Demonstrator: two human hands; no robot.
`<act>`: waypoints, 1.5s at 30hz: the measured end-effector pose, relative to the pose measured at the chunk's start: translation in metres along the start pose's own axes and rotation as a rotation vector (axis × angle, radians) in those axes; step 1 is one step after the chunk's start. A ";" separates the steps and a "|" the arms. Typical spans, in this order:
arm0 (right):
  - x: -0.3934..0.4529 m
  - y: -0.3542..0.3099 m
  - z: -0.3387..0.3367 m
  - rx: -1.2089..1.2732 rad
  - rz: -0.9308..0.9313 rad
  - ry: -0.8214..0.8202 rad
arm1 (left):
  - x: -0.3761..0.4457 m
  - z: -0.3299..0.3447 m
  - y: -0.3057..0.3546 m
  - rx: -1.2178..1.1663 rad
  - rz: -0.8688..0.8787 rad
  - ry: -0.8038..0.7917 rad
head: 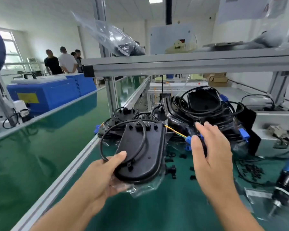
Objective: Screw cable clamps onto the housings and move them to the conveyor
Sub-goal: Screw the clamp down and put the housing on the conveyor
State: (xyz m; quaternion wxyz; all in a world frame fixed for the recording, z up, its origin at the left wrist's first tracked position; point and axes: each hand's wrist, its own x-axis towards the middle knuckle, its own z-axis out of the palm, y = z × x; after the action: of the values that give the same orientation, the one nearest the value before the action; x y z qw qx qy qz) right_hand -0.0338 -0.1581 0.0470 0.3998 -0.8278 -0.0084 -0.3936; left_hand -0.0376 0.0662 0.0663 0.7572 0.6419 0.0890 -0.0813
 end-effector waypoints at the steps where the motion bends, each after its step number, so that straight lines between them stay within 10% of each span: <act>1: -0.001 0.000 -0.005 -0.049 -0.005 -0.074 | -0.008 0.005 -0.013 0.002 -0.032 -0.032; 10: -0.039 0.018 -0.036 -0.118 0.388 -0.580 | -0.047 0.050 -0.079 0.157 -0.104 -0.087; 20: -0.075 0.034 -0.051 -0.122 0.383 -0.548 | -0.063 0.057 -0.083 0.762 0.066 -0.097; 30: -0.067 0.050 -0.048 -0.136 0.291 -0.429 | -0.016 0.012 -0.069 0.352 -0.050 -0.040; 45: -0.063 0.055 -0.057 -0.266 0.248 -0.417 | -0.005 0.017 -0.074 0.756 -0.012 -0.222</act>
State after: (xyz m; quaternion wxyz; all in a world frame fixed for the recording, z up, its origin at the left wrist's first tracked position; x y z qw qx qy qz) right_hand -0.0958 -0.2144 -0.0098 0.3224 -0.9308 0.0626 -0.1603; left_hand -0.0595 0.0370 -0.0004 0.4718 0.8623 -0.0260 -0.1820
